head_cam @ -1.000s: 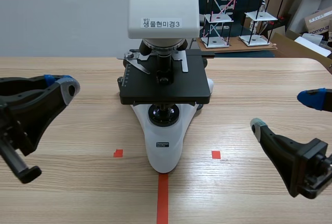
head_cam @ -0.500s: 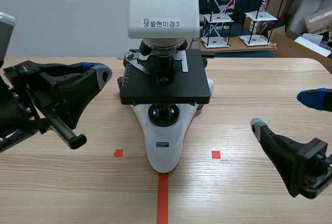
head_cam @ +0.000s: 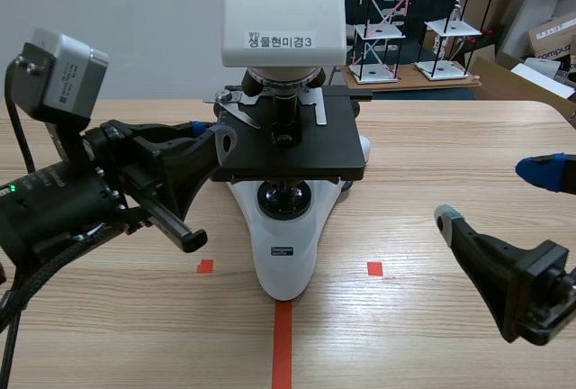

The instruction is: Point at the objective lens

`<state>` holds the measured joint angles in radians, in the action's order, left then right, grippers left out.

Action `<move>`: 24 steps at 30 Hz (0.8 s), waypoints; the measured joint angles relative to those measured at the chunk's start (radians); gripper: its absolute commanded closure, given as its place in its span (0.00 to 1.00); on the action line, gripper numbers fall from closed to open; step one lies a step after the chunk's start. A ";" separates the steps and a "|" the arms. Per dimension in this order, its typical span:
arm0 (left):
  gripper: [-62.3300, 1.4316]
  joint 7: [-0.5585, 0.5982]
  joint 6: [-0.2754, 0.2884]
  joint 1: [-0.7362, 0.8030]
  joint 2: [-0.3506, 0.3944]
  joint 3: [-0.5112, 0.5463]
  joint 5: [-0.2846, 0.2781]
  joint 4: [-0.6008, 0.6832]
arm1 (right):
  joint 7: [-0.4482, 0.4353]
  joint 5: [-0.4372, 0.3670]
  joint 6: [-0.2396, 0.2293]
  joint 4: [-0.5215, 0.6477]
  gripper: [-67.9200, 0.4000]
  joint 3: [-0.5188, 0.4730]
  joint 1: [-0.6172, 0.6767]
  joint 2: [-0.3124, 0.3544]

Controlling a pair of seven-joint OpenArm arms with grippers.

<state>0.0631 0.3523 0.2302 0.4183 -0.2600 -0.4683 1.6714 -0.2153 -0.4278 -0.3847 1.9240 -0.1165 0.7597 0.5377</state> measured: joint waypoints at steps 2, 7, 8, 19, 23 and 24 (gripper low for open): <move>0.95 0.000 0.000 -0.012 -0.009 -0.011 0.000 -0.004 | 0.000 0.000 0.000 0.000 0.15 0.000 0.000 0.000; 0.95 0.000 0.000 -0.042 -0.034 -0.043 0.026 -0.005 | 0.000 0.000 0.000 0.000 0.15 0.000 0.000 0.000; 0.96 0.000 0.000 -0.049 -0.037 -0.051 0.026 -0.005 | 0.000 0.000 0.000 0.000 0.15 0.000 0.000 0.000; 0.95 0.000 -0.008 -0.100 -0.053 -0.065 0.048 -0.082 | 0.000 0.000 0.000 0.000 0.15 0.000 0.000 0.000; 0.95 0.000 -0.008 -0.100 -0.053 -0.065 0.048 -0.082 | 0.000 0.000 0.000 0.000 0.15 0.000 0.000 0.000; 0.95 0.000 -0.008 -0.100 -0.053 -0.065 0.048 -0.082 | 0.000 0.000 0.000 0.000 0.15 0.000 0.000 0.000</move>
<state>0.0635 0.3447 0.1307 0.3656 -0.3252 -0.4198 1.5898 -0.2153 -0.4278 -0.3847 1.9240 -0.1165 0.7597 0.5377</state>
